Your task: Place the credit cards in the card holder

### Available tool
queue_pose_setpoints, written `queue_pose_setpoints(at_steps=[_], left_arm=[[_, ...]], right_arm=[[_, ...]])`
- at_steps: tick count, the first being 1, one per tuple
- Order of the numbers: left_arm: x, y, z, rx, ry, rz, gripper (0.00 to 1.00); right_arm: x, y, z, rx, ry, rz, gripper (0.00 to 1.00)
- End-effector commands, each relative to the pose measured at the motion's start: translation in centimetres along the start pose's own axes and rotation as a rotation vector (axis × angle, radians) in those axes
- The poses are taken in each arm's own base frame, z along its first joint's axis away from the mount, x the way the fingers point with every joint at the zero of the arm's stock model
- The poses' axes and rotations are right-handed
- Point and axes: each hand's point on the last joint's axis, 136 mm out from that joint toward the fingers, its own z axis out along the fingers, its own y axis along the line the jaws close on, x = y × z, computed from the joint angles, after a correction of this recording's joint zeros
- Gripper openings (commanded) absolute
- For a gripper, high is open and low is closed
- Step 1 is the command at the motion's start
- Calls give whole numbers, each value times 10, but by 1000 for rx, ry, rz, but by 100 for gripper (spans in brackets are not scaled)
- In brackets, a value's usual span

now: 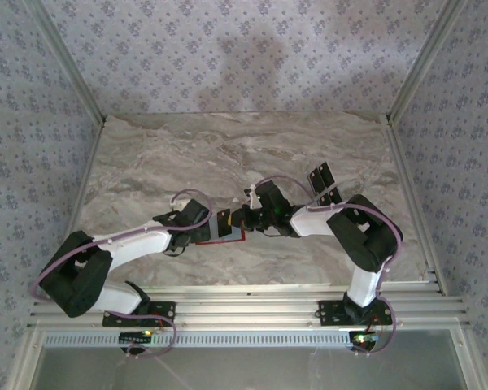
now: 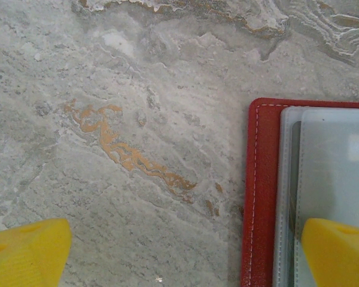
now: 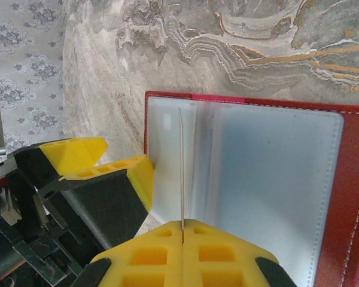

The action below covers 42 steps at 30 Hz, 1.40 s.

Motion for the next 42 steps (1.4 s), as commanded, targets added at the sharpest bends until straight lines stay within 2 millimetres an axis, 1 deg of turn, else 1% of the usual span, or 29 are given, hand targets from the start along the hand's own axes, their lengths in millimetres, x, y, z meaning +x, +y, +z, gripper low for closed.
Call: queue_pose_setpoints(at_steps=[1,10,22,36,42], left_arm=[[21,22,7,-91,60,41,99],[20,22,7,-94,61,42,99],[20,22,7,-97,62,45,99],[21,23,7,-99,62,47,99],[21,23,7,-99,64,48,99]], right_arm=[[-4,7,-1,-30,-2,7,0],[-1,-4,5,-27,0,28,0],[8,-19,11,-35,14,61,0],[11,-20,13,-108,31,81,0],[12,-24,17,-138,43,110,0]])
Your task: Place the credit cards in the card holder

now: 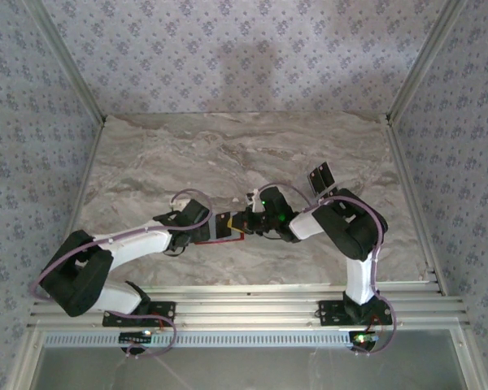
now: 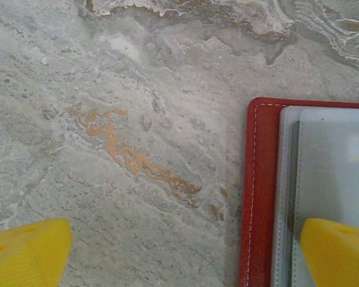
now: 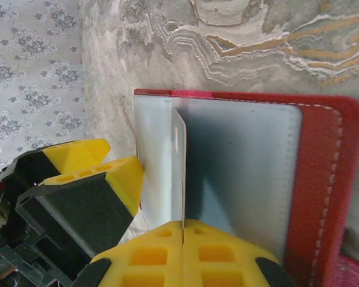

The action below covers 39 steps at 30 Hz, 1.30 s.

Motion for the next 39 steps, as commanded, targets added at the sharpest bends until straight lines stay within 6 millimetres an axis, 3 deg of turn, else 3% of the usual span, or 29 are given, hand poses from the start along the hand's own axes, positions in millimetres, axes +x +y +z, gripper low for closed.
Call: queue_pose_setpoints(at_steps=[1,23,39], left_arm=[[22,20,6,-84,73,47,99],[23,23,6,-94,70,37,99],[24,23,6,-94,74,40,99]], right_arm=[[8,-6,3,-22,30,29,0],[7,-6,8,-75,58,54,0],[-5,-13,9,-53,21,72,0]])
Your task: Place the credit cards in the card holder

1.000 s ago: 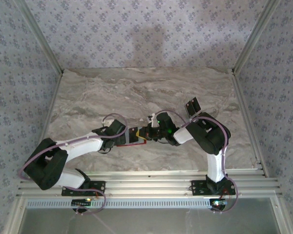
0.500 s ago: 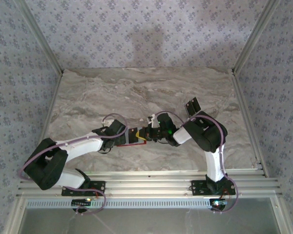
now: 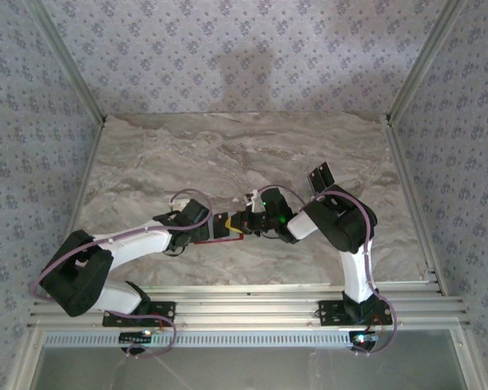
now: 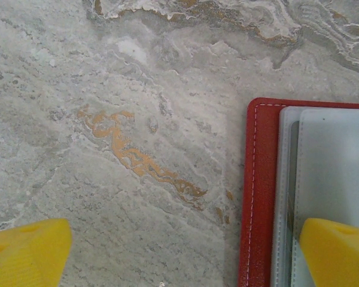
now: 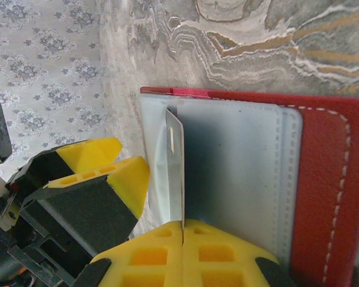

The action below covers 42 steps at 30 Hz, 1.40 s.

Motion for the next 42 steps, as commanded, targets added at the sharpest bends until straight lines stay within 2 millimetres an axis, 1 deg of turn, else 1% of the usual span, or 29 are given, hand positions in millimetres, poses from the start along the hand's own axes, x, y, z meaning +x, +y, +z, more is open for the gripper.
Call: queue_pose_setpoints(at_steps=[1,13,29,42], left_arm=[[24,22,6,-89,76,47,99],[24,21,6,-88,76,48,99],[24,21,6,-89,78,48,99],[24,22,6,-90,77,47,99]], right_arm=[[-4,-12,0,28,-10,29,0],[-1,-23,-9,51,-18,40,0],[-1,-28,-13,57,-25,46,0],[4,-28,-3,60,1,40,0]])
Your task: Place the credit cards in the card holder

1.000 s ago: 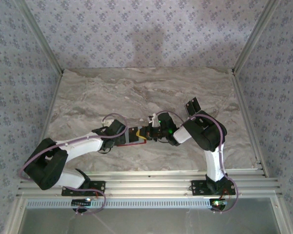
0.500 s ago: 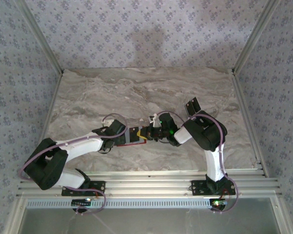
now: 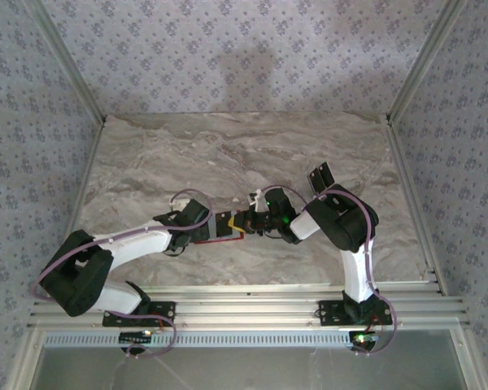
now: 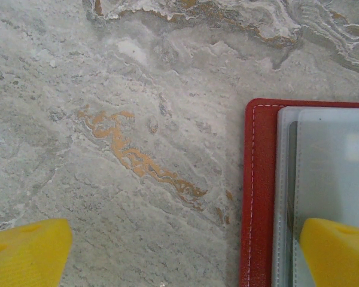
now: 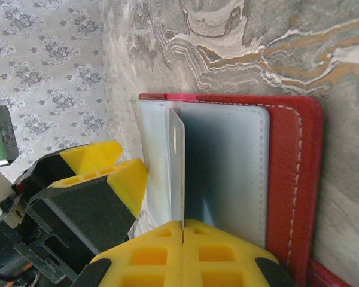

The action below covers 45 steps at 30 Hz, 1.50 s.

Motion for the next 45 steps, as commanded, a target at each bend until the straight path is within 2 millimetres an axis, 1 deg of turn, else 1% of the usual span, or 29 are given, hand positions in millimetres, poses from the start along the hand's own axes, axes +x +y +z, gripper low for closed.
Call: queue_pose_setpoints(at_steps=[1,15,19,25,28,45], left_arm=[[24,22,6,-88,79,48,99],[24,22,6,-88,77,48,99],[24,22,5,-88,78,49,99],[23,21,5,-87,78,49,99],[23,21,6,-87,79,50,99],[24,21,7,-90,81,51,99]], right_arm=[[9,-23,5,70,20,36,0],[10,-19,14,66,32,29,0],[8,-22,9,71,24,35,0],[0,-27,-5,78,-6,46,0],[0,-28,-7,80,-4,47,0],[9,-29,5,78,36,42,0]])
